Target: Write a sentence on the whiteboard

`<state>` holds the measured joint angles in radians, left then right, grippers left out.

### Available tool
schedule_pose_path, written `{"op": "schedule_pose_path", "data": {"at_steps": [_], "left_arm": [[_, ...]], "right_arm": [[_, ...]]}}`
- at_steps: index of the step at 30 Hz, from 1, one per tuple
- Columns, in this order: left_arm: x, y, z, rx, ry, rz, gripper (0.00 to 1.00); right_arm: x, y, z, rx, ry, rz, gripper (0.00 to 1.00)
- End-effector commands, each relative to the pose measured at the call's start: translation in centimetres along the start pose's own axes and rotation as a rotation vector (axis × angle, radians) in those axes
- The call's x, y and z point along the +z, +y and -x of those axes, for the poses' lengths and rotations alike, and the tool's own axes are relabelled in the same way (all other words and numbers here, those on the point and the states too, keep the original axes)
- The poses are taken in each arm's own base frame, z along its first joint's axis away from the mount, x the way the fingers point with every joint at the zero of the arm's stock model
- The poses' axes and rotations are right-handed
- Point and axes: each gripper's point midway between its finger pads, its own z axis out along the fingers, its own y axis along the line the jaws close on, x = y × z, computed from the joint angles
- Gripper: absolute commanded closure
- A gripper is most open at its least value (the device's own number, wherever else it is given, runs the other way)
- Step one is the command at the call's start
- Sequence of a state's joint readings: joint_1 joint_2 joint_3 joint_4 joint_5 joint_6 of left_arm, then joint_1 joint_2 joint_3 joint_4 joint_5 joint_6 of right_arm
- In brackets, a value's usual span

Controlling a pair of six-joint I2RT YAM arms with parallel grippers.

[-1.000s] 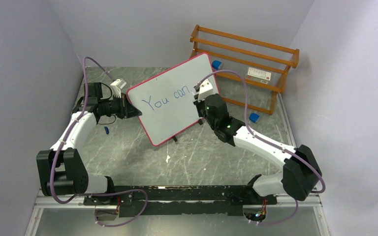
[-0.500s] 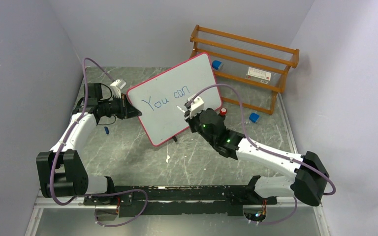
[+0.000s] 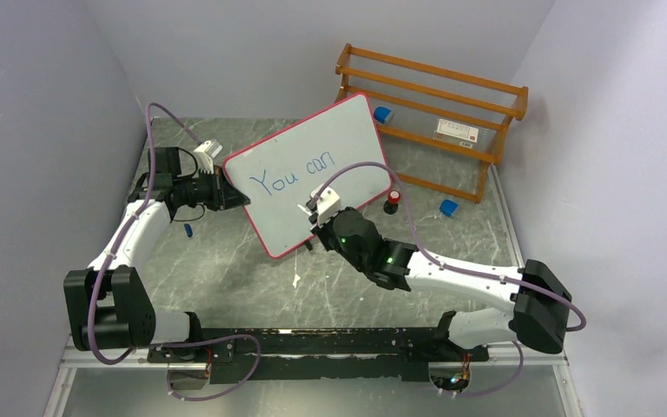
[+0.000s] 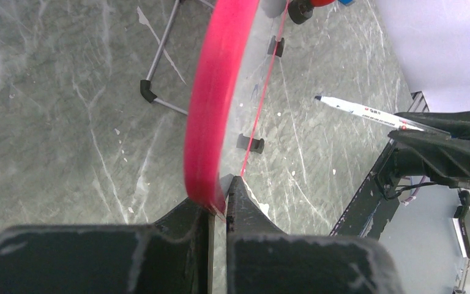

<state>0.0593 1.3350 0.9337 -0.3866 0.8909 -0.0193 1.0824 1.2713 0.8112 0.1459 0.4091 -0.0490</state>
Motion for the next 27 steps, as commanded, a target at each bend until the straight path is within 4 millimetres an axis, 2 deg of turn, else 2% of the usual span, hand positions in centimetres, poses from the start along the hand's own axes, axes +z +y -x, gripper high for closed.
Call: {"op": "schedule_pose_path", "data": {"at_steps": [1, 10, 27], "left_arm": [[-0.6, 4.2, 0.2, 0.065, -0.016, 0.209, 0.95], [-0.5, 4.0, 0.3, 0.065, -0.018, 0.201, 0.95], [-0.5, 4.0, 0.3, 0.064, -0.017, 0.196, 0.95]], "right_arm": [[0.1, 0.4, 0.2, -0.008, -0.012, -0.020, 1.00], [0.9, 2.2, -0.2, -0.033, 0.005, -0.003, 1.00], [2.7, 2.8, -1.2, -0.071, 0.040, -0.040, 1.00]]}}
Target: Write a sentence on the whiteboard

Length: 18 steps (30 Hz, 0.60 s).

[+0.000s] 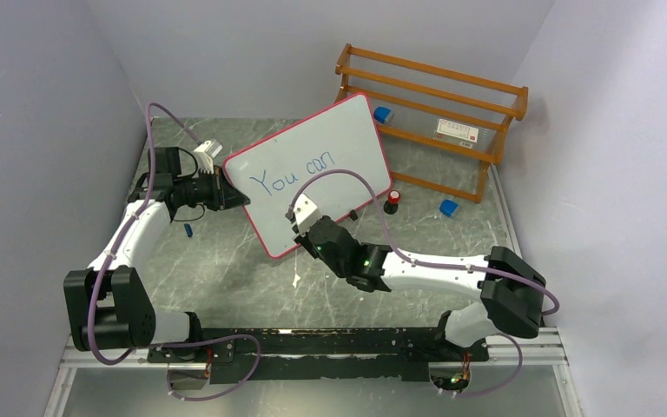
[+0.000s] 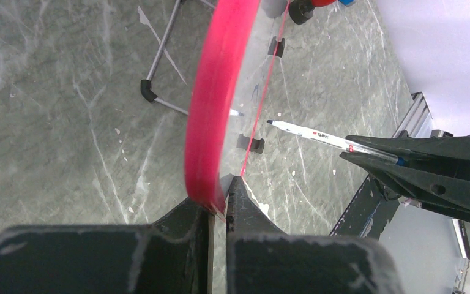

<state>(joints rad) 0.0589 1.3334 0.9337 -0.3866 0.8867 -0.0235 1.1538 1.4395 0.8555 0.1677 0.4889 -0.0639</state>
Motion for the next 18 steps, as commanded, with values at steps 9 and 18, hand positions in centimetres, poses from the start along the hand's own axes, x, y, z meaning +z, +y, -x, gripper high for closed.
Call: {"op": "schedule_pose_path", "data": {"at_steps": [9, 18], "left_arm": [[-0.4, 4.0, 0.2, 0.065, -0.016, 0.188, 0.95], [-0.4, 3.9, 0.2, 0.066, -0.016, 0.183, 0.95]], "right_arm": [[0.9, -0.2, 1.3, 0.002, -0.028, -0.047, 1.00], [1.5, 0.0, 1.1, -0.007, -0.019, -0.056, 1.00]]}}
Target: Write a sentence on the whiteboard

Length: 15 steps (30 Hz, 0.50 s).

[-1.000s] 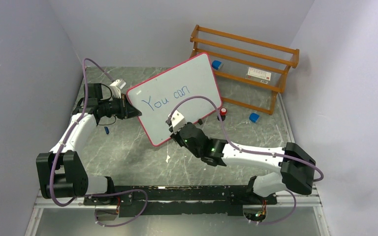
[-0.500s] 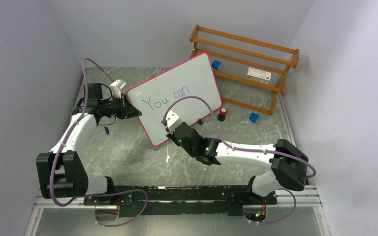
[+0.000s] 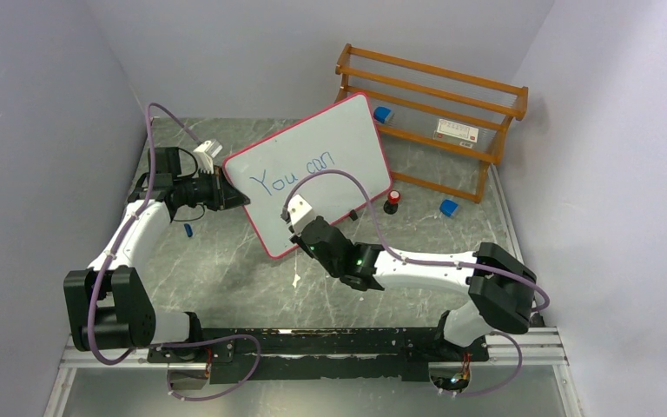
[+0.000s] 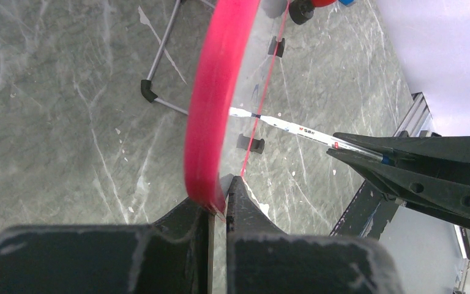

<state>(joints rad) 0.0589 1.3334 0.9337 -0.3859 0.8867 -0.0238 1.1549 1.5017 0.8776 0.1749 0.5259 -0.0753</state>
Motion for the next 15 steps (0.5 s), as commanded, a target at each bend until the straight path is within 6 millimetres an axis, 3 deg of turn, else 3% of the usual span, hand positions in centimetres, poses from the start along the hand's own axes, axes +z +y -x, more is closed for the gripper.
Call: {"op": "schedule_pose_path", "data": {"at_steps": [1, 15], "left_arm": [[-0.3, 3.9, 0.2, 0.066, -0.016, 0.181, 0.95], [-0.3, 3.9, 0.1, 0.065, -0.014, 0.182, 0.95]], "right_arm": [[0.3, -0.1, 2.1, 0.024, -0.051, -0.023, 1.00], [0.8, 0.4, 3.6, 0.028, -0.084, -0.004, 1.00]]}}
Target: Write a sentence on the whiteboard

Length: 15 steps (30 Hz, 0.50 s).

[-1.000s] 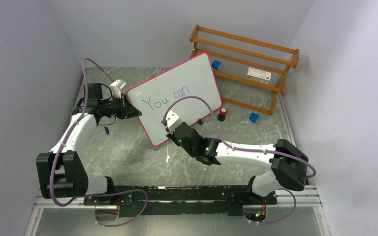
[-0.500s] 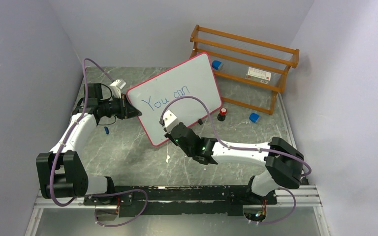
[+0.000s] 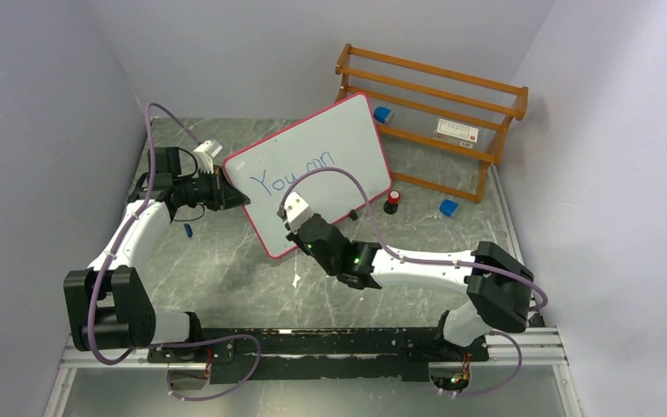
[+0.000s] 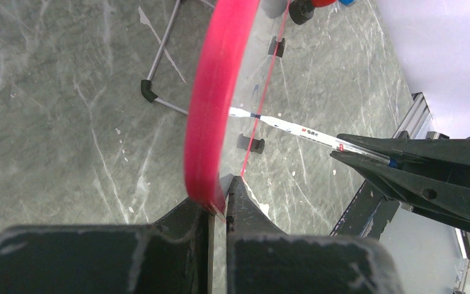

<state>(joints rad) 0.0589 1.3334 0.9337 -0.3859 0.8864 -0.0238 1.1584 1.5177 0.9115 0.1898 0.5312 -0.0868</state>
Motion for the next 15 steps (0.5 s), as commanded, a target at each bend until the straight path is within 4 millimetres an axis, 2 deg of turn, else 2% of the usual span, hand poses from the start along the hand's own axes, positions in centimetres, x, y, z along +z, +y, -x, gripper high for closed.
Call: {"op": "schedule_pose_path", "data": {"at_steps": [1, 6, 15], "left_arm": [[-0.3, 3.9, 0.1, 0.065, -0.014, 0.179, 0.95], [-0.3, 3.9, 0.2, 0.065, -0.014, 0.181, 0.95], [-0.3, 3.9, 0.1, 0.064, -0.011, 0.182, 0.95]], "right_arm": [[0.5, 0.4, 2.2, 0.023, -0.054, 0.004, 1.00], [0.5, 1.0, 2.0, 0.011, -0.048, 0.038, 1.00], [-0.1, 1.7, 0.4, -0.011, -0.003, 0.082, 1.00]]}}
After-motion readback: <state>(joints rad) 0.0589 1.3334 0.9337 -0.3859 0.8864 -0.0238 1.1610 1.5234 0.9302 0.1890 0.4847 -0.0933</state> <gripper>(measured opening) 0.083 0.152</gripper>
